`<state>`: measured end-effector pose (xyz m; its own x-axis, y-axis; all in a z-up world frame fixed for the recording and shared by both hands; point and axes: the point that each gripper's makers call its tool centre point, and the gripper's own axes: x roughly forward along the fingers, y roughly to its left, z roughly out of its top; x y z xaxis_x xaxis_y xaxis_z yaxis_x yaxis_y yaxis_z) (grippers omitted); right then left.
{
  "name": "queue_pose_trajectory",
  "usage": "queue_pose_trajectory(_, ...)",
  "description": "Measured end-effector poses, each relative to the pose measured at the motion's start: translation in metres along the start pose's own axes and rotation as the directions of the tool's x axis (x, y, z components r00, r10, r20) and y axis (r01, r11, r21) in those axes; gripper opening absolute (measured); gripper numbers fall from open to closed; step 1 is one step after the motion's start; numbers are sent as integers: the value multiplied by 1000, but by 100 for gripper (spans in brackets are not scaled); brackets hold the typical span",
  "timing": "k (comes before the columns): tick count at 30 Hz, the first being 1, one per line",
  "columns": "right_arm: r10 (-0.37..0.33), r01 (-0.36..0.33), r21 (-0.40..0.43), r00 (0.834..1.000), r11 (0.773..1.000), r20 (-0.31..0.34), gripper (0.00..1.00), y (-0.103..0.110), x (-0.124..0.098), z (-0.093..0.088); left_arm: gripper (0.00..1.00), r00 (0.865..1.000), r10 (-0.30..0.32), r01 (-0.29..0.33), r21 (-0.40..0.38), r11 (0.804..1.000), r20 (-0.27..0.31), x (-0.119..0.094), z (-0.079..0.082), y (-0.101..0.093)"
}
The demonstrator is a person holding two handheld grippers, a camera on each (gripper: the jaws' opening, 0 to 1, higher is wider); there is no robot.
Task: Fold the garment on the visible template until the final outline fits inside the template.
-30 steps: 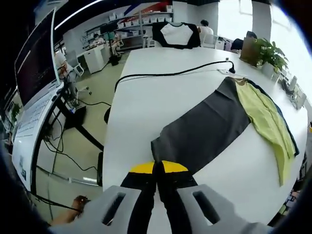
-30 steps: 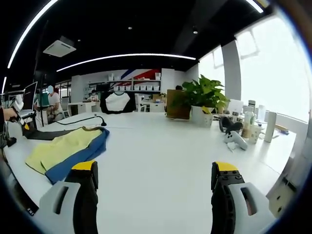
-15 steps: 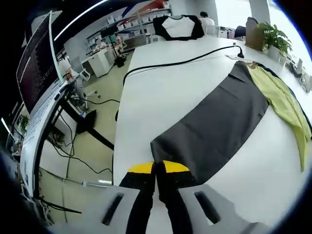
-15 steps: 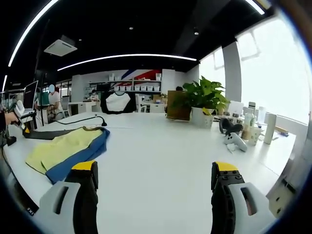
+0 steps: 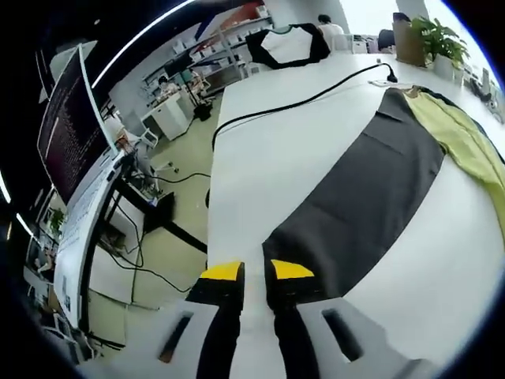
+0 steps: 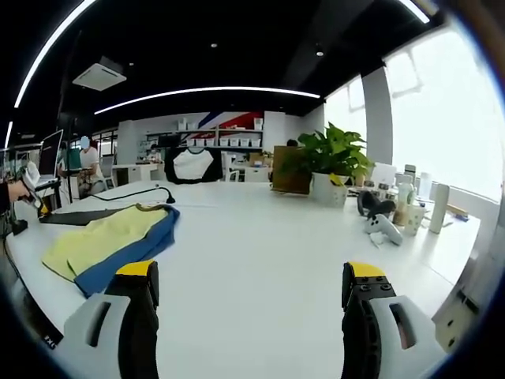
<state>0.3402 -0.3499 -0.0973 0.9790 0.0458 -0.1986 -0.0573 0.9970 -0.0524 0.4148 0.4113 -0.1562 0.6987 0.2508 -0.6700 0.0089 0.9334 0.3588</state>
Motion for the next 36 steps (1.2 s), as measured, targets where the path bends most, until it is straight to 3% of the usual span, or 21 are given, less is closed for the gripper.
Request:
queue_pose_trajectory(5, 1, -1, 2, 1000, 1000, 4, 100, 0, 0, 1, 13, 999, -18, 18, 7, 1000, 32, -6, 6, -7)
queue_pose_trajectory(9, 3, -3, 5, 1000, 1000, -7, 100, 0, 2, -2, 12, 997, -73, 73, -11, 997, 16, 0, -1, -20)
queue_pose_trajectory(13, 5, -5, -1, 1000, 1000, -12, 100, 3, 1, -3, 12, 996, -81, 82, -21, 996, 24, 4, -5, -25)
queue_pose_trajectory(15, 8, -8, -4, 1000, 1000, -3, 100, 4, -1, 0, 12, 990, -125, 128, -61, 990, 59, 1, -1, -32)
queue_pose_trajectory(16, 7, -7, -5, 1000, 1000, -1, 100, 4, -1, 0, 12, 983, -140, 155, -129, 979, 117, -3, 8, -34)
queue_pose_trajectory(18, 5, -5, -6, 1000, 1000, 2, 100, 3, 0, 1, 12, 972, -169, 196, -160, 968, 165, -11, 15, -40)
queue_pose_trajectory(20, 5, -5, 2, 1000, 1000, 5, 100, 3, 1, 1, 13, 969, -151, 180, -138, 974, 195, -18, 20, -40)
queue_pose_trajectory(23, -11, 11, 13, 1000, 1000, 4, 100, 1, 1, 1, 13, 971, -154, 177, -116, 977, 185, -26, 24, -43)
queue_pose_trajectory(26, -17, 16, 8, 1000, 1000, 20, 100, 1, -2, 6, 19, 950, -146, 195, -161, 968, 275, -38, 42, -45)
queue_pose_trajectory(30, -17, 17, 9, 1000, 1000, 16, 100, -2, -2, 5, 22, 944, -100, 136, -96, 986, 315, -52, 53, -47)
queue_pose_trajectory(36, -5, 6, -10, 1000, 1000, 24, 100, 0, -7, 13, 30, 925, -74, 127, -120, 985, 372, -71, 56, -62)
